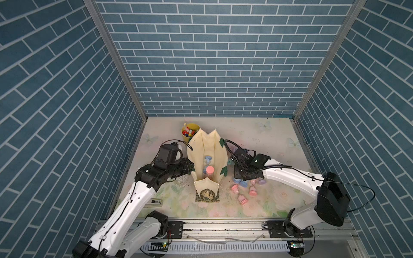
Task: Put the hourglass into the canvas bag
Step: Pick up the hourglass from the center of the board.
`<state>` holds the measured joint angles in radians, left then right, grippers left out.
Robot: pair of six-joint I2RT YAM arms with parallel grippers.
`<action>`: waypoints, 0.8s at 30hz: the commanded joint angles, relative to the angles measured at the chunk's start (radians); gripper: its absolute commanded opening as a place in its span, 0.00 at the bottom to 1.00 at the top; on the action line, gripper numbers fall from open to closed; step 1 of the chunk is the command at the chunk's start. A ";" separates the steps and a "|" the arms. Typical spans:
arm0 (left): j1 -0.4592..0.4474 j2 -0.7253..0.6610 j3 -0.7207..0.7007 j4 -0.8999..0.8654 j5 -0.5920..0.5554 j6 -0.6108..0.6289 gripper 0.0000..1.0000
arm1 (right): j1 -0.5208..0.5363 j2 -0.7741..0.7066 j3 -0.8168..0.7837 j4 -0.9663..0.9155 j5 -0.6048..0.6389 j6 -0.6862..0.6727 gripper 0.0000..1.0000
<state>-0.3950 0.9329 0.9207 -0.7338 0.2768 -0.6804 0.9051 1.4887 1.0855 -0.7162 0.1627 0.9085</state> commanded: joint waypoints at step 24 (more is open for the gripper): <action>0.012 0.143 0.132 -0.055 -0.084 0.004 0.41 | -0.254 -0.230 0.101 -0.059 -0.043 -0.088 0.25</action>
<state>-0.3939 1.0573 1.0142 -0.7898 0.2165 -0.6693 0.6659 1.2480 1.1213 -0.7479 0.1425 0.8543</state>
